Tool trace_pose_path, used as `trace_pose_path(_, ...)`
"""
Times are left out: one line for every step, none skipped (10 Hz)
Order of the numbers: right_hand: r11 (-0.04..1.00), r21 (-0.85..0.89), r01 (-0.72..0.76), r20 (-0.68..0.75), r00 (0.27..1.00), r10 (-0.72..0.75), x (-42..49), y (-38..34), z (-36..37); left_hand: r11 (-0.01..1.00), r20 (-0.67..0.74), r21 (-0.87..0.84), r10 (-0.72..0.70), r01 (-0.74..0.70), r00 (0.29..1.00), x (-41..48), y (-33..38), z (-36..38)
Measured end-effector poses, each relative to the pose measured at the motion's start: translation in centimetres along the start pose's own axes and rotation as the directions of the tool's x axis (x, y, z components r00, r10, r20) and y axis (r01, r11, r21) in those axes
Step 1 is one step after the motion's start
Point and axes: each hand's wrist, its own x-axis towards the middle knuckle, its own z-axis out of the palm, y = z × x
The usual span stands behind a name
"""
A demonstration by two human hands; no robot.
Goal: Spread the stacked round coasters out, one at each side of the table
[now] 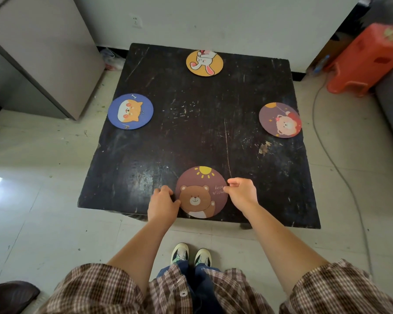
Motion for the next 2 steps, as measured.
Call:
trace_pose_path(0.991, 0.131, -0.01, 0.073, 0.997, 0.0, -1.8, -1.9, -2.0, 0.986, -0.03, 0.151, 0.078, -0.073, 0.996, -0.7, -0.9, -0.6)
trace_pose_path(0.954, 0.291, 0.065, 0.151, 0.982, -0.113, -4.0, -4.6, -5.8, 0.95, 0.024, 0.313, -0.032, 0.023, 0.999, -0.8, -2.3, -0.8)
